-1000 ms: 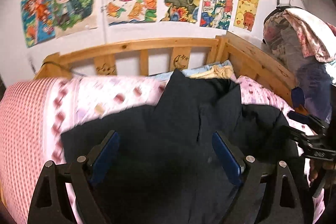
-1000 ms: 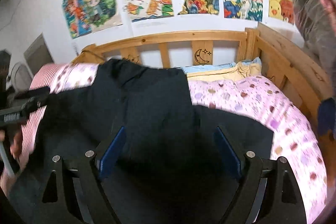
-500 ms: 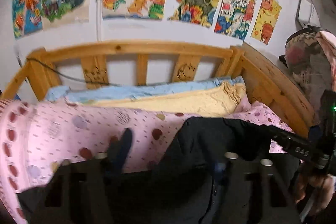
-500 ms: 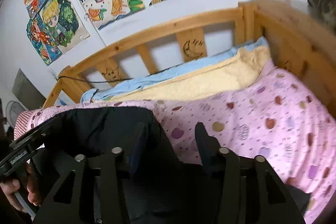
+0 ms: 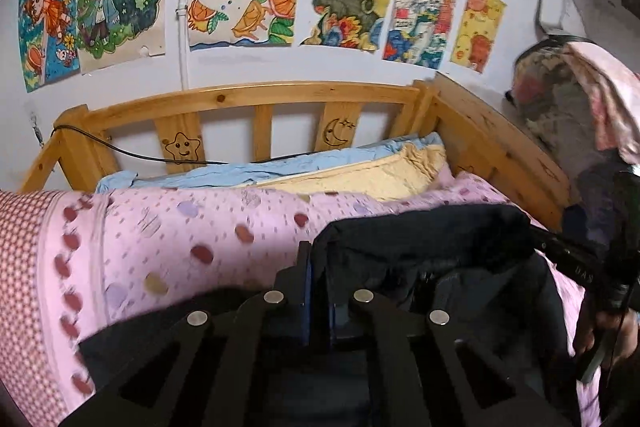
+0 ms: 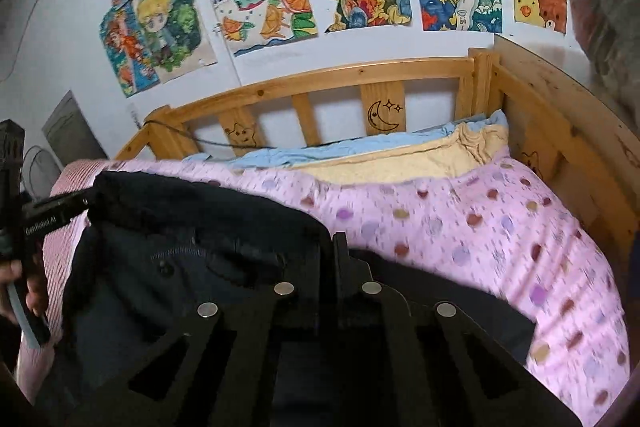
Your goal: Fold large clothes
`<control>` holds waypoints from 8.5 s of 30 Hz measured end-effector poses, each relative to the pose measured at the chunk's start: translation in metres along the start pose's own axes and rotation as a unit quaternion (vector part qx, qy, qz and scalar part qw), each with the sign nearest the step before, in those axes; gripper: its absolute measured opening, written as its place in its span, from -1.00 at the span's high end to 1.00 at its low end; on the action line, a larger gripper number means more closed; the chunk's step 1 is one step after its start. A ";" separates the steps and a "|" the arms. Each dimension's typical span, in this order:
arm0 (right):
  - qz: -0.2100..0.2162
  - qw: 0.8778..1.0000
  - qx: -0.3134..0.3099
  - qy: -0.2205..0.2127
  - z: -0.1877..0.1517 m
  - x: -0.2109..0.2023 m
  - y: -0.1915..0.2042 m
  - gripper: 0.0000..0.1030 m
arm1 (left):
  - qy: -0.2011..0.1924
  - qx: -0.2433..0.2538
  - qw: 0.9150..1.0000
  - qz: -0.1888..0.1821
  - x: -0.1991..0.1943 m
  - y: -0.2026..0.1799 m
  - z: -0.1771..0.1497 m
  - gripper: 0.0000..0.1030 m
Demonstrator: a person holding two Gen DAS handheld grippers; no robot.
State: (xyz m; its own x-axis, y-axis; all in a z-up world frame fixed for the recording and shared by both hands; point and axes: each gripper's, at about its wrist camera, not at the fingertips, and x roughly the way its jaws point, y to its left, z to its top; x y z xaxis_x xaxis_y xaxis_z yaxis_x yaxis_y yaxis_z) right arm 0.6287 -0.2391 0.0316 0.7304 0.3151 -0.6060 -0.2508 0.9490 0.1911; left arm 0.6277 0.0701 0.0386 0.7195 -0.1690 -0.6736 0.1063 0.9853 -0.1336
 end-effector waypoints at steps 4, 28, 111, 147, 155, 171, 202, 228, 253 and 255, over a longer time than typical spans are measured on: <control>-0.012 0.999 -0.041 0.014 -0.032 -0.026 0.013 0.91 | 0.020 0.050 0.999 0.004 -0.026 -0.009 -0.031 0.89; -0.047 0.998 -0.034 0.032 -0.132 0.016 0.009 0.86 | 0.098 0.099 0.990 0.025 0.021 -0.017 -0.136 0.86; 0.009 0.997 -0.056 -0.060 -0.124 -0.161 0.065 -0.62 | -0.037 0.048 0.998 -0.004 -0.169 -0.071 -0.126 -0.97; -0.014 0.988 -0.093 -0.120 -0.271 -0.362 0.126 -0.81 | -0.133 0.105 0.985 0.035 -0.381 -0.121 -0.263 -0.99; -0.019 0.989 -0.093 -0.115 -0.300 -0.378 0.130 -0.81 | -0.141 0.116 0.982 0.044 -0.399 -0.123 -0.292 -0.99; -0.083 0.989 -0.100 -0.066 -0.345 -0.374 0.138 -0.81 | -0.126 0.103 0.985 0.062 -0.399 -0.110 -0.341 -0.99; -0.077 0.994 -0.076 -0.005 -0.392 -0.347 0.114 -0.81 | -0.060 0.117 0.989 0.073 -0.377 -0.095 -0.399 -0.99; -0.044 0.995 -0.075 0.037 -0.431 -0.323 0.103 -0.81 | -0.022 0.112 0.990 0.089 -0.358 -0.091 -0.420 -0.99; -0.046 0.992 -0.105 0.059 -0.445 -0.312 0.099 -0.81 | -0.057 0.177 0.980 0.068 -0.368 -0.101 -0.449 -0.99; -0.045 0.992 -0.104 0.059 -0.446 -0.314 0.098 -0.81 | -0.053 0.198 0.976 0.078 -0.363 -0.105 -0.452 -0.99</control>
State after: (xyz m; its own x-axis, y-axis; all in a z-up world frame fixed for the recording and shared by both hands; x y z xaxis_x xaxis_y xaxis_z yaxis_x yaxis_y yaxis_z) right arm 0.0913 -0.2501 -0.1043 0.6798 0.2146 -0.7013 -0.3229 0.9462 -0.0235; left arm 0.0450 0.0171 -0.0314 0.8124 -0.0341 -0.5821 0.2319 0.9348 0.2689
